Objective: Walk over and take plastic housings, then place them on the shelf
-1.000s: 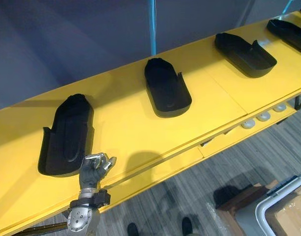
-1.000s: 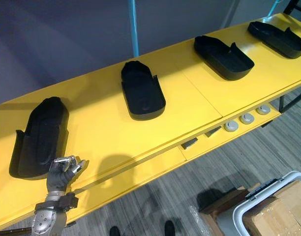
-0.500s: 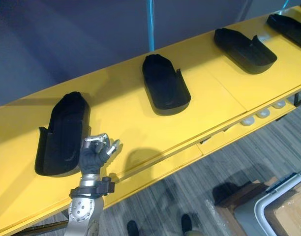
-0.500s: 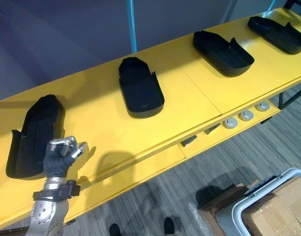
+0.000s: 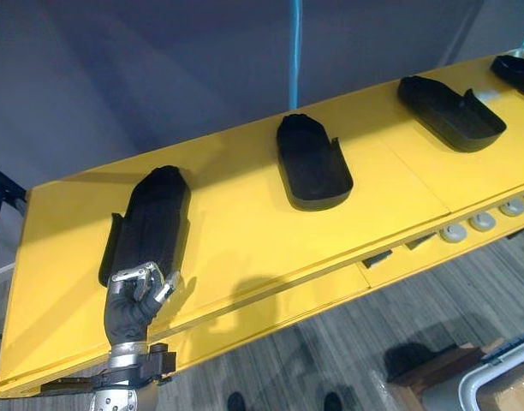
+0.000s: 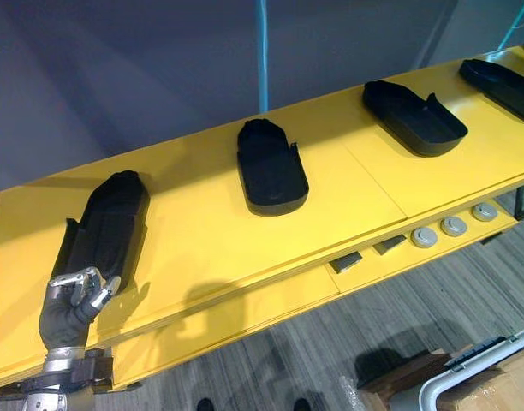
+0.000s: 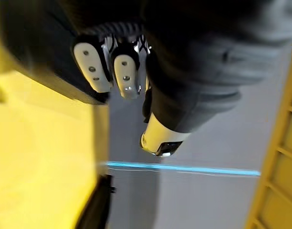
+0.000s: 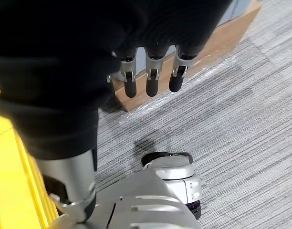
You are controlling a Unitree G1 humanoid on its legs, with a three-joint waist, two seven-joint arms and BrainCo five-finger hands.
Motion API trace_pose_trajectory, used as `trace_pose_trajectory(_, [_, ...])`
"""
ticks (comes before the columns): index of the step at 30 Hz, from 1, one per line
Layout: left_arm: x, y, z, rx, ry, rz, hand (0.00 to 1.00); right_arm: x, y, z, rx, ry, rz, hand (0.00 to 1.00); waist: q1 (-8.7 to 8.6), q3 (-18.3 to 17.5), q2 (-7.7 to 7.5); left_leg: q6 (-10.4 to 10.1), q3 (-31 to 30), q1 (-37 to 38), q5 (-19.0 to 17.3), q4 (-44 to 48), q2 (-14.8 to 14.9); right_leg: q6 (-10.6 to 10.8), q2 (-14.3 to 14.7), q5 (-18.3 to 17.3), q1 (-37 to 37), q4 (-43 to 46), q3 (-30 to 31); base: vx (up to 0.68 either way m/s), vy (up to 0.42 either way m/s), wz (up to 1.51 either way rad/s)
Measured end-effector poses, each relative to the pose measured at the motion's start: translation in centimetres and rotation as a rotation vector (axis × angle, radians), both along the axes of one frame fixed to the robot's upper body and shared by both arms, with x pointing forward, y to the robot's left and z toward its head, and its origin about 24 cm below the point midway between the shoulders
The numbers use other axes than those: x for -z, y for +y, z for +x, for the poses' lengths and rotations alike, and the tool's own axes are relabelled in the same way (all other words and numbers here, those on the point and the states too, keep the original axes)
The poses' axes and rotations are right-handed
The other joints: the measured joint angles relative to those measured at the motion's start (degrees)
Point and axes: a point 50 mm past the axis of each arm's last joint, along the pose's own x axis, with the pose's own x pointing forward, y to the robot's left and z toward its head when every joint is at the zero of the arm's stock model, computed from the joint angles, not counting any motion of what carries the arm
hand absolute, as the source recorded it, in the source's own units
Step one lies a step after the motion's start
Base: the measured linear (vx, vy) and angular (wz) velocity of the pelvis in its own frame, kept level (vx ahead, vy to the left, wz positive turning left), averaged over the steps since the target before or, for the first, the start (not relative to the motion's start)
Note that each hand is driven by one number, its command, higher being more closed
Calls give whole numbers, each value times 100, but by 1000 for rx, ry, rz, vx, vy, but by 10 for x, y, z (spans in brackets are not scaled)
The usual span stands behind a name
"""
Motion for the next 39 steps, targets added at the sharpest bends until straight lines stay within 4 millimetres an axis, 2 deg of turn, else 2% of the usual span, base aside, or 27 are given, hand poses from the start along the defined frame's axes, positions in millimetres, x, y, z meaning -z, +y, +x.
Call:
trace_pose_trajectory(2, [15, 0, 2, 1, 70, -19, 100, 0, 0, 0, -1, 3, 1, 0, 33, -14, -10, -2, -30, -20, 25, -18, -2, 0, -2, 0, -1, 1, -29, -46, -2, 10])
trace_pose_trajectory(8, [29, 2, 4, -6, 147, -8, 100, -1, 0, 0, -3, -1, -2, 0, 88, -63, -32, 2, -26, -93, 65, -91, -4, 1, -6, -1, -94, 17, -46, -33, -1, 1])
trace_pose_trajectory(12, [37, 4, 8, -24, 187, 3, 100, -5, -1, 7, -17, -34, -2, 0, 133, -73, -56, -6, 54, -119, 86, -141, -2, 1, -4, -1, -214, 28, 12, 11, -1, -6])
trace_pose_trajectory(20, [32, 20, 20, -128, 155, -8, 100, -9, 2, 19, -41, -79, 0, 0, 158, -85, -111, -13, 186, -180, 76, -194, -1, 1, -5, -1, -383, 41, 137, 17, 7, -8])
trace_pose_trajectory(29, [28, 34, 29, -210, 132, -22, 100, -9, 3, 19, -38, -81, 3, 0, 138, -101, -142, -15, 290, -204, 68, -236, 1, 7, 2, -5, -495, 42, 201, -3, 3, -5])
trace_pose_trajectory(39, [21, 35, 39, -184, 96, -11, 100, -7, 5, 18, -32, -70, 16, 0, 81, -125, -194, -13, 285, -255, 66, -231, -1, 7, 3, -4, -544, 40, 217, 0, 0, 0])
